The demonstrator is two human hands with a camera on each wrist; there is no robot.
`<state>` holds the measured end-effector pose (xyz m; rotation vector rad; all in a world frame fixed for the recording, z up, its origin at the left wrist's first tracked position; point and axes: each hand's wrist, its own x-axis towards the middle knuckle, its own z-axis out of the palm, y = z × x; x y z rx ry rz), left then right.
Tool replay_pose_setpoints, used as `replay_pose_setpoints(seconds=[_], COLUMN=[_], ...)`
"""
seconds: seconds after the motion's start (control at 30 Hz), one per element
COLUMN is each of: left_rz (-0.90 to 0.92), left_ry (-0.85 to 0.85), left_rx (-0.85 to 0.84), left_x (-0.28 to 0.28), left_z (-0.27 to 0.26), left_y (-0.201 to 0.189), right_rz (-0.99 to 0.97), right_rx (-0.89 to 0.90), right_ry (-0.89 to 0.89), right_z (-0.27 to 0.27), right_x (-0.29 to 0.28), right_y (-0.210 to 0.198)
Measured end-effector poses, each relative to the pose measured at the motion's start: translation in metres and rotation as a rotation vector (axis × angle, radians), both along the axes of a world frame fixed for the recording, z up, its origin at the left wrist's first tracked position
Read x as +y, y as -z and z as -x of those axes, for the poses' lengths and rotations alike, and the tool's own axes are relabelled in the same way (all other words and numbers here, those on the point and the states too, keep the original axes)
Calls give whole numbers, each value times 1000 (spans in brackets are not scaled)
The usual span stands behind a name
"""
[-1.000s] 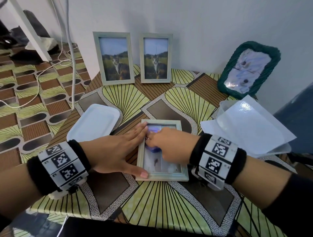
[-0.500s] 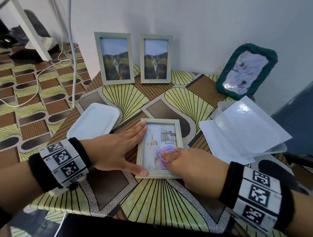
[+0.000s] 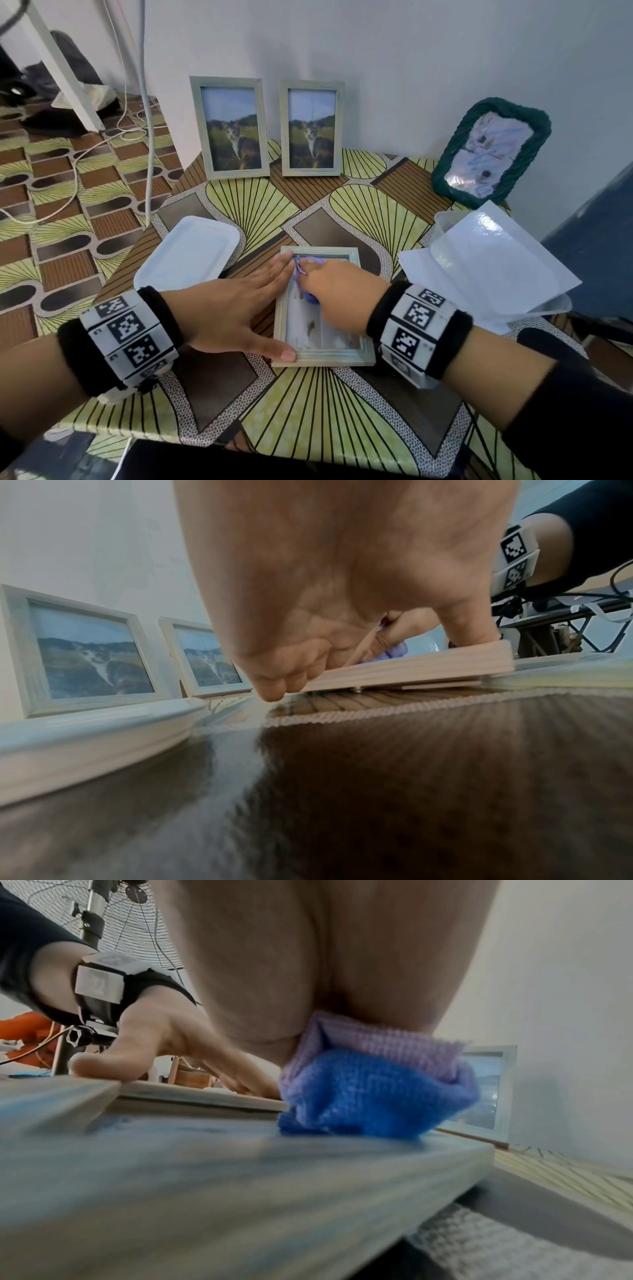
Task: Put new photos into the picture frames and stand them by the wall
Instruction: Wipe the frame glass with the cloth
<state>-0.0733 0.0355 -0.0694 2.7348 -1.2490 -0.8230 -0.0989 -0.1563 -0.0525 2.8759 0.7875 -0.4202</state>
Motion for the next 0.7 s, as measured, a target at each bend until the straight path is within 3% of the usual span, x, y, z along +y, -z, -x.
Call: replay_pose_setpoints(seconds=[0.1,0.17,0.27,0.37,0.43,0.57,0.7], left_rz=[-9,-10,-6,5,10,60,230], left_ry=[5,15,27,11,-15,-60,-102], left_rx=[-34,-56,-64,-64,-52,-50,-102], left_x=[0,1,1,1,0,-5,-18], left_z=[1,1,0,-1,-2,-3,9], left_y=[1,2,1,0,-2,-16,-38], right_rz=[20,-83,-406,-904,-1113,-1334,-1496], right_rx=[29,19,71,224,264,224,123], right_ry=[28,61,98,299,433,567,688], right_z=[6,15,33,50,62,81,82], right_x=[1,-5,-27,-51,-62,-67,-74], right_y=[-1,2,7,4,5,14,16])
